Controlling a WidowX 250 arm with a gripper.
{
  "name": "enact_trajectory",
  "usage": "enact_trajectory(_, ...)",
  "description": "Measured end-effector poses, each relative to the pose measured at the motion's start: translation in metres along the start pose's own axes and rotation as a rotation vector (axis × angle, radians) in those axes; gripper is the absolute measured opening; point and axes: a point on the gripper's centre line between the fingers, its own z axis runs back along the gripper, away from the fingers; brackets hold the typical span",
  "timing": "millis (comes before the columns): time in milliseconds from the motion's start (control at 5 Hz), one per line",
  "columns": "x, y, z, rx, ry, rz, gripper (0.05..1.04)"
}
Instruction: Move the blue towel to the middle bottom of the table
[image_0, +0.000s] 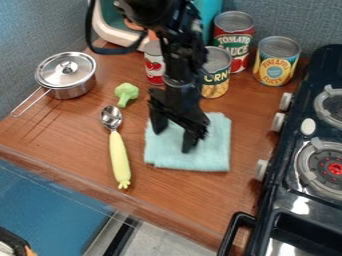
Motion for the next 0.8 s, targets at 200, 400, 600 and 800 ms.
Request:
enact_trajectory(200, -0.004, -0.013, -0.001, -0.007, 0.003, -0.029, 0.998)
enact_trajectory(400, -0.006, -0.016, 0.000, -0.008, 0.004, -0.031, 0.998)
enact_trajectory(600, -0.003, 0.003, 0.000, 0.035, 0.012, -0.012, 0.999)
enact_trajectory(800, 0.006, 0.033, 0.002, 0.064, 0.010, 0.038, 1.001)
